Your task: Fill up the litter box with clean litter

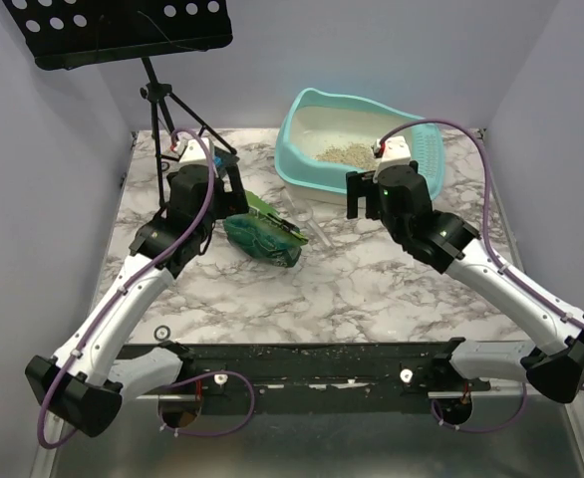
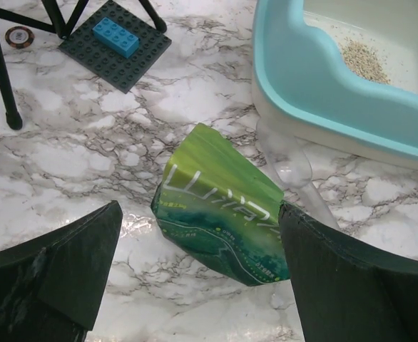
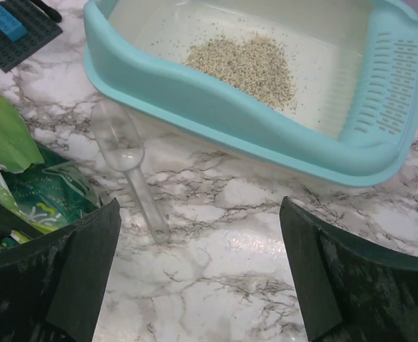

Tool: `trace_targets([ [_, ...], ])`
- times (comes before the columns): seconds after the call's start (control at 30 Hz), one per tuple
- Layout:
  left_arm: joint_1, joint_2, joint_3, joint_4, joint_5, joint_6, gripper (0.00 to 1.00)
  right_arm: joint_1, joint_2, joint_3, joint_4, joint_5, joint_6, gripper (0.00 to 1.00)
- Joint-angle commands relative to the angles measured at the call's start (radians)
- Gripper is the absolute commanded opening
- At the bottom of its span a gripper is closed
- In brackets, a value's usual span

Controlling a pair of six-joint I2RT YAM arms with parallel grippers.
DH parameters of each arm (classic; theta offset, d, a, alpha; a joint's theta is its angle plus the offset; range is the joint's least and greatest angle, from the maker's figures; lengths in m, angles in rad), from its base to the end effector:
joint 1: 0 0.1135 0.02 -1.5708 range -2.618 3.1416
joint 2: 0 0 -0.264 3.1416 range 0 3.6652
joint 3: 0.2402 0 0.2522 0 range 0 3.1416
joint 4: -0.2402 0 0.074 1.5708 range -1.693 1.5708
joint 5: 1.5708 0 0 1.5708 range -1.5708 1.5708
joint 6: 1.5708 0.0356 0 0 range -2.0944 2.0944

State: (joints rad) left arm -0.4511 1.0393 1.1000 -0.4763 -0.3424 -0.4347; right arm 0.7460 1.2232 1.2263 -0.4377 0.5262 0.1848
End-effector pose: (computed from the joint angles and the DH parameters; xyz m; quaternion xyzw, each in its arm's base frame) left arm 0.2081 -0.0875 0.3724 -0.0862 0.8263 -0.1016 0.5473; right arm 0.2103 0.1700 0.3783 -0.0909 0.8208 0.0372 0.5626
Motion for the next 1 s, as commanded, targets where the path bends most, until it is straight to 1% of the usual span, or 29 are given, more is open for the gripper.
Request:
trace_targets([
  [0.0, -0.032, 0.054, 0.072, -0.085, -0.079, 0.019, 0.99, 0.000, 0.004, 0.022, 0.037, 0.067, -0.021, 1.00],
  [0.07, -0.032, 0.054, 0.052, -0.067, -0.090, 0.024, 0.99, 0.000, 0.012, 0.032, 0.034, 0.016, -0.054, 1.00],
  [0.17, -0.032, 0.022, 0.003, -0.022, -0.109, 0.019, 0.99, 0.001, 0.030, 0.047, 0.031, -0.136, -0.132, 1.00],
  [0.3, -0.032, -0.068, -0.083, 0.048, -0.133, 0.005, 0.99, 0.001, 0.076, 0.081, 0.011, -0.285, -0.229, 1.00],
  [0.37, -0.032, -0.106, -0.120, 0.064, -0.174, -0.016, 0.99, 0.001, 0.097, 0.082, 0.017, -0.368, -0.280, 1.00],
  [0.47, -0.032, -0.139, -0.123, 0.058, -0.205, -0.022, 0.99, 0.001, 0.137, 0.102, 0.019, -0.469, -0.327, 0.99],
  [0.63, -0.032, -0.163, -0.132, 0.044, -0.204, -0.039, 0.99, 0.019, 0.246, 0.182, -0.033, -0.650, -0.410, 0.96],
  [0.73, -0.032, -0.156, -0.129, 0.042, -0.184, -0.044, 0.99, 0.052, 0.298, 0.208, -0.039, -0.666, -0.455, 0.95],
  [0.97, -0.032, -0.166, -0.127, 0.044, -0.161, -0.042, 0.99, 0.076, 0.374, 0.248, -0.041, -0.713, -0.459, 0.91],
])
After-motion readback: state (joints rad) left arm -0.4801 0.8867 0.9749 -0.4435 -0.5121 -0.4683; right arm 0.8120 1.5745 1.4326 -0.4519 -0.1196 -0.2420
